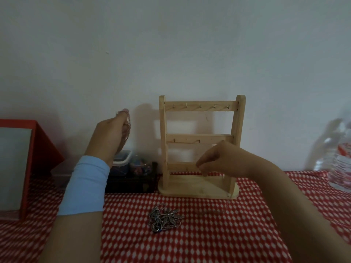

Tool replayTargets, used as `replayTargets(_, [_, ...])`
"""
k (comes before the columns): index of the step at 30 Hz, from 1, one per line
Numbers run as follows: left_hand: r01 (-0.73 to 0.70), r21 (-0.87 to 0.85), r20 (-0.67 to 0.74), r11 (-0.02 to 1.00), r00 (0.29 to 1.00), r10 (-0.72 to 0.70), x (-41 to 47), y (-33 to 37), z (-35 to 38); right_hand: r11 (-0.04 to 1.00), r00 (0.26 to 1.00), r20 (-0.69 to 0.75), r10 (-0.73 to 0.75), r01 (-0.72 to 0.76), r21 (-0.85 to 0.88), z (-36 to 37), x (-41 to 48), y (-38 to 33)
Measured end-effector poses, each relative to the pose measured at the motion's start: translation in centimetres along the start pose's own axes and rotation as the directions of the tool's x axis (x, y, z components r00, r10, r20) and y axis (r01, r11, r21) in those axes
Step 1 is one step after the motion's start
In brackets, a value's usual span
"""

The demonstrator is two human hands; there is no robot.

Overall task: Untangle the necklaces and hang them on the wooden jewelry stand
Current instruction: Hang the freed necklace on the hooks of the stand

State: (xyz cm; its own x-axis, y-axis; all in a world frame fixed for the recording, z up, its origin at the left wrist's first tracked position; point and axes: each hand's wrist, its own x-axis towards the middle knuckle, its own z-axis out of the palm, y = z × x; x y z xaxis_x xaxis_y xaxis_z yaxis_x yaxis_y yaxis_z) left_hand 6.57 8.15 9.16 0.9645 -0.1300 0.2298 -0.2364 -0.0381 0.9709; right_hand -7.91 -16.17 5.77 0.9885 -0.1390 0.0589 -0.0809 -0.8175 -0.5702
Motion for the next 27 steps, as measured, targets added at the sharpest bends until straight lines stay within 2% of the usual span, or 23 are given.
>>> replayTargets(1, [-0.022,0.045,0.061,0.999,0.998,0.020,-0.1,0.0,-0.1,1.000,1.000,0.018,0.012,-0.012,-0.028,0.1,0.1,0.1])
replayTargets(3, [-0.142,0.252,0.218,0.957,0.972,0.087,-0.8,-0.1,0.2,1.000,1.000,0.022,0.003,-0.002,-0.026,0.2,0.2,-0.1])
replayTargets(5, [-0.246,0.449,0.369,0.859,0.927,0.073,-1.9,0.0,1.0,0.999,0.999,0.008,-0.038,0.038,-0.022,0.3,0.2,-0.4])
replayTargets(7, [-0.333,0.553,0.488,0.763,0.872,0.027,-2.8,0.1,2.0,0.999,0.996,0.089,-0.031,0.033,-0.025,0.3,-0.1,-0.8])
replayTargets(8, [-0.375,0.575,0.524,0.727,0.851,0.025,-2.9,0.0,2.5,1.000,0.987,0.164,0.006,-0.002,-0.022,0.2,-0.4,-1.0])
replayTargets(10, [-0.411,0.564,0.562,0.716,0.826,0.032,-3.2,-0.2,3.4,0.995,0.963,0.263,0.063,-0.040,-0.090,0.2,-0.8,-1.4])
replayTargets(11, [-0.416,0.542,0.572,0.730,0.819,0.042,-3.3,-0.3,3.9,0.986,0.964,0.258,0.061,-0.017,-0.167,0.1,-1.0,-1.6])
replayTargets(13, [-0.448,0.493,0.595,0.746,0.799,0.087,-3.8,-0.3,4.7,0.963,0.989,0.151,-0.004,0.045,-0.266,0.1,-0.8,-1.9])
replayTargets(14, [-0.469,0.470,0.606,0.748,0.787,0.113,-3.9,-0.3,5.0,0.971,0.995,0.084,-0.060,0.078,-0.226,0.2,-0.6,-1.9])
replayTargets(15, [-0.487,0.449,0.616,0.749,0.776,0.135,-4.1,-0.2,5.4,0.988,0.992,0.031,-0.118,0.121,-0.099,0.7,-0.1,-1.9])
replayTargets(16, [-0.502,0.431,0.626,0.750,0.765,0.152,-4.2,-0.2,5.7,0.979,0.984,-0.006,-0.178,0.178,0.101,1.2,0.2,-2.1])
replayTargets(18, [-0.523,0.391,0.628,0.757,0.753,0.195,-4.4,-0.1,6.3,0.849,0.970,-0.021,-0.242,0.222,0.480,2.1,0.7,-2.5])
replayTargets(20, [-0.541,0.391,0.610,0.745,0.758,0.230,-4.3,-0.2,6.4,0.734,0.963,0.044,-0.267,0.173,0.657,2.4,0.7,-2.5])
replayTargets(21, [-0.546,0.403,0.598,0.734,0.765,0.241,-4.2,-0.2,6.3,0.732,0.962,0.092,-0.258,0.132,0.668,2.3,0.5,-2.4])
replayTargets(24, [-0.510,0.451,0.596,0.733,0.783,0.178,-3.6,-0.4,4.9,0.836,0.966,0.189,-0.178,0.048,0.546,1.6,-0.1,-1.7])
replayTargets(27, [-0.466,0.506,0.678,0.726,0.735,0.000,-3.4,-0.5,3.6,0.891,0.985,0.143,-0.095,0.020,0.453,0.9,-0.2,-1.7])
